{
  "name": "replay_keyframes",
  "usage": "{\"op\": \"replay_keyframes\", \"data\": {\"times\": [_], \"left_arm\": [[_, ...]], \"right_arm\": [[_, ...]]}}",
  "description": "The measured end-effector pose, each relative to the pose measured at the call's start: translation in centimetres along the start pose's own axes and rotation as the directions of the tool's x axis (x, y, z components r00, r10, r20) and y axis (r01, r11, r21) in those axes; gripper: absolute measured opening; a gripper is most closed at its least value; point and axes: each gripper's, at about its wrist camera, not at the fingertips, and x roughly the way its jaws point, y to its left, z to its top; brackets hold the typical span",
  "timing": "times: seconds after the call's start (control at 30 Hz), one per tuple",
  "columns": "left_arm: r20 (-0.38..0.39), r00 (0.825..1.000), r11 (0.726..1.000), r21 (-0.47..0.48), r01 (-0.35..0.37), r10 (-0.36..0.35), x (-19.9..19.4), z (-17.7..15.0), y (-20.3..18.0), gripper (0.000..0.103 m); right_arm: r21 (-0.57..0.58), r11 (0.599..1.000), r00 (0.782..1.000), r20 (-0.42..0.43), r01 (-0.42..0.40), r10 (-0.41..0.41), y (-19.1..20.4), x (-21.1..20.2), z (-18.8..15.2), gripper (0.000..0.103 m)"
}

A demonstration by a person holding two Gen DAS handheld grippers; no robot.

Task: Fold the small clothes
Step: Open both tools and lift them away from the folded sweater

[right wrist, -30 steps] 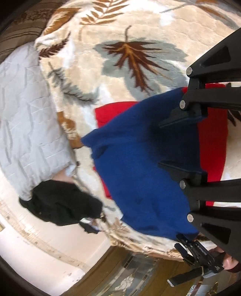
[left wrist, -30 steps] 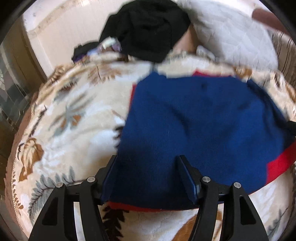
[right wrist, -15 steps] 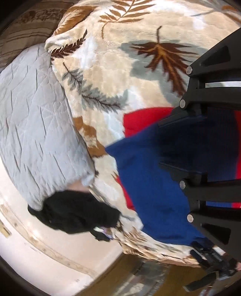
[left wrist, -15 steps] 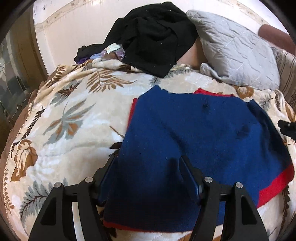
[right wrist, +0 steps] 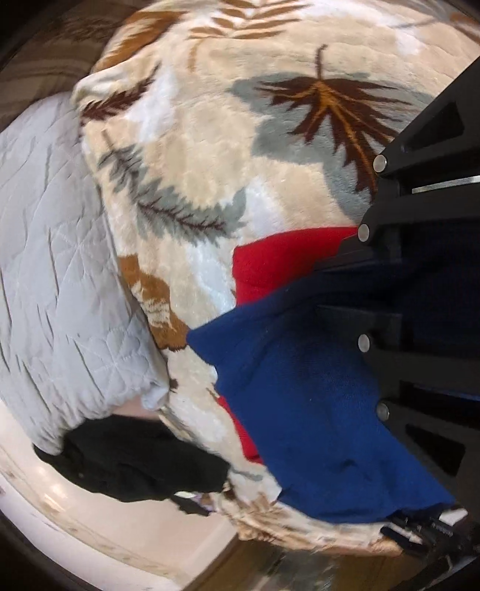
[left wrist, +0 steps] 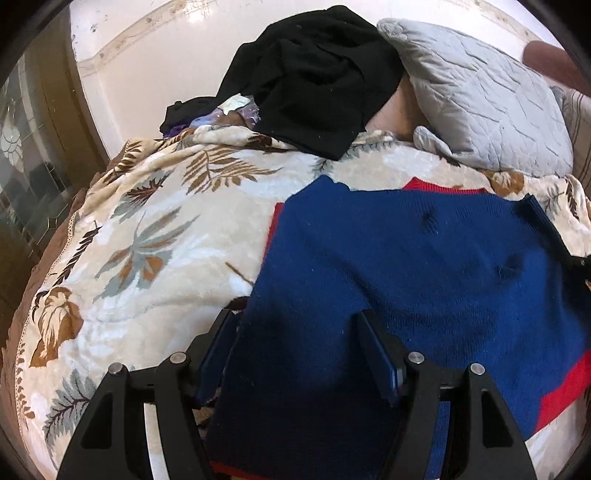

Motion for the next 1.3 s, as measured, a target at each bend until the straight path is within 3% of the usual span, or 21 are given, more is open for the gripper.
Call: {"op": "replay_keyframes", "data": {"times": [0.07,0.23,0.33,0.5,0.57,0.63,0.77,0.9,1.03,1.17,1.3], "left_arm": [[0.006,1.0,1.0,0.001,0.0,0.0,0.0,-0.1,0.0,0.069],[0.087,0.996,0.999,0.026,0.019,-0.021,-0.8,-0.7,-0.6,0.069],[0.116,0.991,0.998,0.015,0.066,-0.067,-1.6,-1.2,-1.1,0.07],[0.202,0.972,0.99,0.104,0.098,-0.118,-4.2,-2.8,-3.7,0.074],[0.236,0.962,0.983,0.151,0.102,-0.136,-5.4,-3.3,-4.4,0.074],[0.266,0.949,0.975,0.188,0.119,-0.168,-6.7,-3.9,-5.0,0.082],[0.282,0.935,0.965,0.21,0.158,-0.214,-7.7,-4.6,-4.9,0.088],[0.246,0.937,0.965,0.15,0.216,-0.248,-7.1,-4.7,-3.6,0.088],[0.233,0.947,0.976,0.039,0.216,-0.219,-6.1,-4.1,-2.0,0.088],[0.269,0.943,0.977,-0.021,0.211,-0.198,-6.5,-3.7,-0.6,0.088],[0.294,0.941,0.983,-0.03,0.183,-0.166,-6.8,-3.8,-0.1,0.088]], "right_arm": [[0.018,1.0,1.0,0.009,-0.01,0.01,0.1,-1.8,-0.6,0.021],[-0.028,0.999,0.983,0.179,-0.039,0.044,-0.5,-10.9,-4.4,0.021],[-0.041,0.999,0.966,0.256,-0.033,0.043,-2.4,-16.3,-8.7,0.03],[-0.079,0.992,0.965,0.251,0.099,-0.076,-4.3,-21.0,-12.9,0.03],[-0.056,0.993,0.965,0.25,0.099,-0.083,-4.9,-22.7,-13.6,0.03],[-0.04,0.994,0.961,0.261,0.103,-0.089,-4.9,-24.3,-14.0,0.03],[-0.045,0.99,0.955,0.273,0.132,-0.115,-3.8,-26.6,-14.5,0.03],[-0.051,0.983,0.947,0.281,0.175,-0.154,-2.2,-28.7,-15.2,0.03],[-0.062,0.971,0.93,0.309,0.23,-0.2,-0.9,-31.0,-15.4,0.03],[-0.033,0.975,0.921,0.334,0.221,-0.198,-0.2,-32.4,-14.7,0.03],[-0.04,0.978,0.931,0.316,0.204,-0.181,1.2,-31.6,-14.4,0.03]]}}
